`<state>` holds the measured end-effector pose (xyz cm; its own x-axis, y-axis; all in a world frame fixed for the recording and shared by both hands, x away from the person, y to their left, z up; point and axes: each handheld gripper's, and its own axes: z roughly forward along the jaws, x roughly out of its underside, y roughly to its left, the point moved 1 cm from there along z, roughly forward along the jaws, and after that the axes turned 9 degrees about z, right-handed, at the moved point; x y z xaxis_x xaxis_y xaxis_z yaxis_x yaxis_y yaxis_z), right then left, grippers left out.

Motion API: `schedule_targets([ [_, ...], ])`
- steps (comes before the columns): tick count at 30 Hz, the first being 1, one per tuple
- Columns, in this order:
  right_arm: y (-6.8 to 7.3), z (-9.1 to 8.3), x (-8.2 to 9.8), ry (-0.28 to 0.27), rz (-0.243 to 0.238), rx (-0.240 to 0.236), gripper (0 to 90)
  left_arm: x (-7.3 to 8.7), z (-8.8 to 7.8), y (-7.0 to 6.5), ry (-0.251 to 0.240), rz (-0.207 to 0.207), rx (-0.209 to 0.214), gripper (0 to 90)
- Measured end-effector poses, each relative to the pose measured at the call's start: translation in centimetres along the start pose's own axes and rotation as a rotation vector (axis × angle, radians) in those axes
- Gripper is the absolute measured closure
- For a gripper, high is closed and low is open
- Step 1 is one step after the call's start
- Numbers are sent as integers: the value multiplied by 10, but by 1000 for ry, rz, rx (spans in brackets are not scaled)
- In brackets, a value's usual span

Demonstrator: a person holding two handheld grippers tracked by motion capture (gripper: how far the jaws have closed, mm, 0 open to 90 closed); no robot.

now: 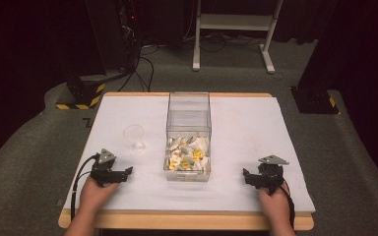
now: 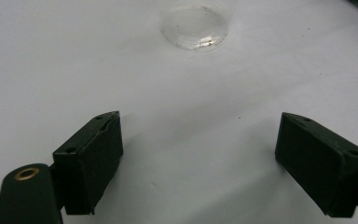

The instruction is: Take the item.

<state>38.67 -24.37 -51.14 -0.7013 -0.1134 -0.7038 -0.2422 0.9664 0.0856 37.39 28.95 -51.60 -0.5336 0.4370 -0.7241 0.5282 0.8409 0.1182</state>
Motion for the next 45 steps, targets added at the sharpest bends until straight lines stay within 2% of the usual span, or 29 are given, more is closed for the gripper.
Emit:
schedule_targets([
  [28,0,0,0,-2,-1,2,127,-1,-1,-2,3,-1,-5,157],
  [30,0,0,0,-2,-1,2,127,-2,-3,-3,0,10,-8,157],
  [45,0,0,0,-2,0,2,127,-6,-15,-10,-54,-3,11,173],
])
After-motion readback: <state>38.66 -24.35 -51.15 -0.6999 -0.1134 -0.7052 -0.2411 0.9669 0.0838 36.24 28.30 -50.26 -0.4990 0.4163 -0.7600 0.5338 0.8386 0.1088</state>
